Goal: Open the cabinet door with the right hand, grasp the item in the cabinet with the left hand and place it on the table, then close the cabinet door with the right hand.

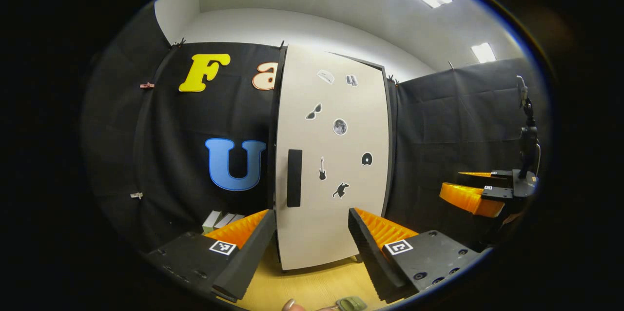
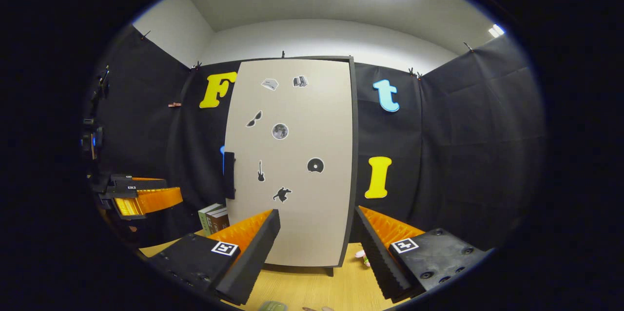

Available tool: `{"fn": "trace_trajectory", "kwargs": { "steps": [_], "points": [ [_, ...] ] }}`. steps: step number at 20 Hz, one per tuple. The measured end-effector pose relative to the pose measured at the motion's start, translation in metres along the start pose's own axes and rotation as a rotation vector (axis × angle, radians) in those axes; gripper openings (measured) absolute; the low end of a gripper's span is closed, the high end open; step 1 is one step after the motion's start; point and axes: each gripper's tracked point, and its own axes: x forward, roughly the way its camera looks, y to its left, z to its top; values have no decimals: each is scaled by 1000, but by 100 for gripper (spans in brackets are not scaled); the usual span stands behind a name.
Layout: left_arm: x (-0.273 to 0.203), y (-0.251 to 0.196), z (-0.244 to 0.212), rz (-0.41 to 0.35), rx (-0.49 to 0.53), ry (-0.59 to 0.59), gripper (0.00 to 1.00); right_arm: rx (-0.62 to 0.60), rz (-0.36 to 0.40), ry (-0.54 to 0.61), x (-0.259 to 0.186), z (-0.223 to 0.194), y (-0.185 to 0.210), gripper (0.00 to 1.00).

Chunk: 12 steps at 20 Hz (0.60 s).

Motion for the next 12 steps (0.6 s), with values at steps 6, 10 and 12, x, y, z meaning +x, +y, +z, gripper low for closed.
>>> {"fn": "trace_trajectory", "kwargs": {
  "steps": [6, 10, 12],
  "points": [
    [4, -1, 4, -2, 28, -13, 95, 4, -2, 8, 0, 0, -1, 98],
    [6, -1, 3, -5, 37, -8, 95, -7, 0, 17, 1, -1, 0, 98],
    [8, 1, 2, -1, 40, -7, 95, -9, 3, 23, 2, -2, 0, 98]
  ]
}}
